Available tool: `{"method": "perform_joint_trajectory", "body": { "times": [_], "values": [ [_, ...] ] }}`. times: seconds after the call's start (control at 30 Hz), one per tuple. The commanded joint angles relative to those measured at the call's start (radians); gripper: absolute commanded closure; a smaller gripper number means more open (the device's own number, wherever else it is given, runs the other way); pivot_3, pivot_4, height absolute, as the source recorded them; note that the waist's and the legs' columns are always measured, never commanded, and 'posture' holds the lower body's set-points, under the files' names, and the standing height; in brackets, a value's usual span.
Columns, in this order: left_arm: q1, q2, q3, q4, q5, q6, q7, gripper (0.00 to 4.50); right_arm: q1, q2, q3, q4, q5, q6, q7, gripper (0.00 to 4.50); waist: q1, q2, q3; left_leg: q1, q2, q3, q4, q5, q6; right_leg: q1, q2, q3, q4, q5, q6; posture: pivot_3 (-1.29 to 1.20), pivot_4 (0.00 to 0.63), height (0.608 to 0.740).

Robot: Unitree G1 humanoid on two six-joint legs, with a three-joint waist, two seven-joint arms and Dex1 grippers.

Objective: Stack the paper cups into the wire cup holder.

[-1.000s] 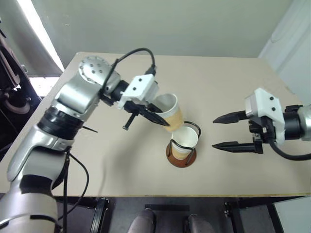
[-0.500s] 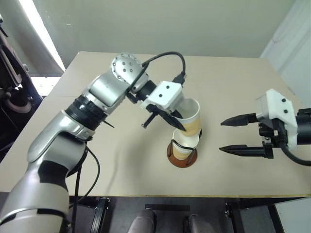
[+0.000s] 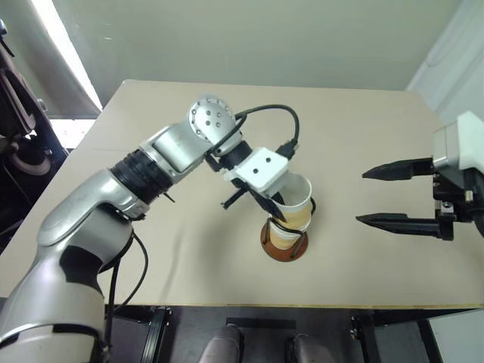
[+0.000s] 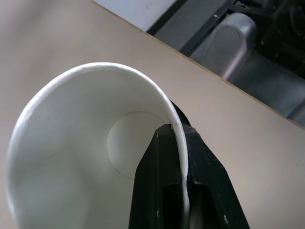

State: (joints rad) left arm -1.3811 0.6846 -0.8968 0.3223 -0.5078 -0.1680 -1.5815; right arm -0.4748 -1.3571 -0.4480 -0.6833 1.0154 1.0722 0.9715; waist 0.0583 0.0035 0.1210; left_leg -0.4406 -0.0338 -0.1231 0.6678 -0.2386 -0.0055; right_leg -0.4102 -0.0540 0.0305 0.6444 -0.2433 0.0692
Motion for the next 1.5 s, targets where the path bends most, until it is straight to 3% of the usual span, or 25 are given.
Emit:
{"method": "perform_joint_trajectory", "body": {
  "times": [0.03,0.13,0.23,0.6,0.8,1.0,1.2,1.5],
  "values": [
    [-0.012,-0.004,-0.006,0.011,0.054,-0.065,-0.033,4.49,0.0,-0.02,-0.033,-0.002,0.002,-0.013,-0.012,0.98,0.0,0.0,0.0,0.0,0.0,0.0,0.0,0.0,0.0,0.0,0.0,0.0,0.0,0.0,0.0,0.0,0.15,0.74],
    [0.006,-0.033,0.008,0.046,0.112,-0.099,-0.033,4.49,0.001,-0.019,-0.021,0.0,0.0,-0.022,-0.016,0.98,0.002,0.0,0.0,0.0,0.0,0.0,0.001,0.0,0.0,0.0,0.0,0.0,0.0,0.0,0.0,0.0,0.15,0.74],
    [0.021,-0.056,0.044,0.054,0.124,-0.087,-0.033,3.87,0.009,-0.019,-0.015,0.0,-0.003,-0.028,-0.016,0.98,0.002,0.0,0.0,0.0,0.0,0.0,0.001,0.0,0.0,0.0,0.0,0.0,0.0,0.0,0.0,0.0,0.15,0.74],
    [0.041,-0.103,0.278,0.054,0.065,0.117,-0.033,0.03,0.05,-0.021,-0.003,0.016,-0.033,-0.054,-0.007,0.98,0.004,0.0,0.0,-0.002,0.0,0.0,0.002,0.0,0.001,0.0,0.0,0.0,0.001,0.0,0.002,0.0,0.15,0.74],
    [0.053,-0.097,0.444,0.066,0.021,0.259,-0.03,0.03,0.053,0.001,0.017,0.034,-0.058,-0.078,-0.033,0.98,0.004,0.0,0.0,-0.002,0.0,0.0,0.004,-0.001,0.001,0.0,0.0,0.0,0.001,0.0,0.002,0.0,0.15,0.74],
    [0.174,-0.07,0.647,0.02,-0.003,0.442,0.138,0.03,0.13,0.124,0.074,0.102,-0.177,-0.122,-0.154,0.98,0.002,0.0,0.0,-0.001,0.0,0.001,0.008,-0.001,0.002,0.0,0.0,0.0,0.001,0.0,0.003,0.0,0.15,0.74],
    [0.389,-0.074,0.807,-0.044,0.042,0.52,0.423,0.03,0.197,0.28,0.154,0.257,-0.332,-0.2,-0.262,0.98,0.002,0.0,0.0,0.0,0.0,0.001,0.014,0.0,0.004,0.001,0.0,0.001,0.003,0.002,0.005,0.0,0.15,0.74],
    [0.539,-0.163,0.992,0.048,0.17,0.484,0.911,0.03,0.084,0.56,0.23,0.583,-0.566,-0.379,-0.484,0.98,-0.004,0.0,-0.001,0.007,-0.001,0.002,0.015,0.002,0.006,0.008,0.0,0.002,0.004,0.004,0.005,0.0,0.15,0.74]
  ]
}}
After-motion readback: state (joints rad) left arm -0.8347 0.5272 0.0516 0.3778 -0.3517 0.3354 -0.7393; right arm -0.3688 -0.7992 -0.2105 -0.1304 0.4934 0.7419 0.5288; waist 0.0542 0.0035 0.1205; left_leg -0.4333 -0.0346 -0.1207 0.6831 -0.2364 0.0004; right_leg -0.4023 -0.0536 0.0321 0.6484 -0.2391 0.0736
